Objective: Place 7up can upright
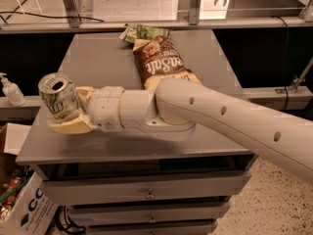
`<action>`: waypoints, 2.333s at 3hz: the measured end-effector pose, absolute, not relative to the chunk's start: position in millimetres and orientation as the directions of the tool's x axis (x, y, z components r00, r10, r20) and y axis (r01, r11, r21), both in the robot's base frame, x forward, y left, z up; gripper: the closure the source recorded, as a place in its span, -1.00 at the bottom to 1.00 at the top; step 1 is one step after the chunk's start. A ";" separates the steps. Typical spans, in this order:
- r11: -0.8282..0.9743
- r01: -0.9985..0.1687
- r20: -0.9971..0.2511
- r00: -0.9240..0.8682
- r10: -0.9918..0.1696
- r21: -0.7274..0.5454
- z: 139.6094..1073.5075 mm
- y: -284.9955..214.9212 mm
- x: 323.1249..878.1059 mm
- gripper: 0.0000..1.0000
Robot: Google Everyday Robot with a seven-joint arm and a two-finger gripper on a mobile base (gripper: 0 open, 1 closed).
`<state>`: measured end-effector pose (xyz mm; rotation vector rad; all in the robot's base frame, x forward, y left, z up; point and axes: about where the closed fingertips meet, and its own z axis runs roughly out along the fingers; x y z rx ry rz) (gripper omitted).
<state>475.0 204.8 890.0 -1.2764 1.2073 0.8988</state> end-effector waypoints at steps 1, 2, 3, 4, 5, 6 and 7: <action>0.129 -0.970 -0.973 0.190 -0.132 -0.207 890.0 204.8 475.0 1.00; 0.108 -0.939 -0.938 0.308 -0.157 -0.326 893.4 203.1 471.7 1.00; 0.042 -0.810 -0.796 0.563 -0.221 -0.585 907.6 208.4 467.4 1.00; -0.043 -0.631 -0.603 0.758 -0.248 -0.775 915.2 211.0 469.4 1.00; -0.058 -0.603 -0.574 0.781 -0.248 -0.796 914.2 212.1 468.1 1.00; -0.057 -0.605 -0.576 0.779 -0.248 -0.794 914.4 212.4 467.9 1.00; -0.097 -0.490 -0.459 0.857 -0.234 -0.866 917.1 214.5 480.2 1.00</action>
Offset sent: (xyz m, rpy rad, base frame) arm -0.0076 -0.0102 0.0100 -0.1022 -0.4129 0.0385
